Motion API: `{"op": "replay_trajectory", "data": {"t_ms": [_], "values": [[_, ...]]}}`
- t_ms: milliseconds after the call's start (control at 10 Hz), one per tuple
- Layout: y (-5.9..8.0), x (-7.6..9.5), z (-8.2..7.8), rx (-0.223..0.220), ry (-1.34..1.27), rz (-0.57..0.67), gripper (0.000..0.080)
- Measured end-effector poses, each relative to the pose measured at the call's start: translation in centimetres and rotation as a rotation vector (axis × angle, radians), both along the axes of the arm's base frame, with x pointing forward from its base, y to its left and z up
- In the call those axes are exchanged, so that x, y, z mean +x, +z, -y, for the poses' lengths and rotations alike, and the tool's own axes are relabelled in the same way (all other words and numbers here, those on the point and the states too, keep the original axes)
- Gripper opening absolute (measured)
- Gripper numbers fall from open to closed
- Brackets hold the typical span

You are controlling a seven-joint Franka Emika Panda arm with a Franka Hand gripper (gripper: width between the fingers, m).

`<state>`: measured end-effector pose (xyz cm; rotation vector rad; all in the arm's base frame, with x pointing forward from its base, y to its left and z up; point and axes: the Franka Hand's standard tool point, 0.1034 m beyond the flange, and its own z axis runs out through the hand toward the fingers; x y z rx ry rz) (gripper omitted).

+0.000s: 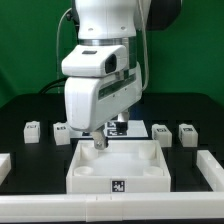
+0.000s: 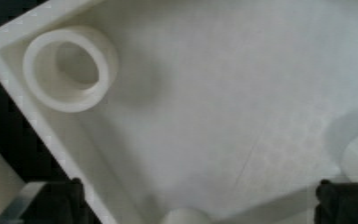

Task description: Assemble one leg

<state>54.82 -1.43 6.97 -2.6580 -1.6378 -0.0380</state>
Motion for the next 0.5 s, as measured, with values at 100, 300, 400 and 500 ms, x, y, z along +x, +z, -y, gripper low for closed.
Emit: {"op": "replay_trajectory", "data": {"t_ms": [100, 300, 400, 500], "values": [[-0.1, -0.3, 0.0, -0.004, 0.033, -0.004, 0.065], [-1.0, -2.5, -0.8, -0.028, 0.206, -0.042, 0.065], [-1.2, -2.9, -0.9, -0.042, 0.288, -0.061, 0.065], [-1.5, -3.6, -1.1, -0.067, 0.354, -0.09, 0.065]]}}
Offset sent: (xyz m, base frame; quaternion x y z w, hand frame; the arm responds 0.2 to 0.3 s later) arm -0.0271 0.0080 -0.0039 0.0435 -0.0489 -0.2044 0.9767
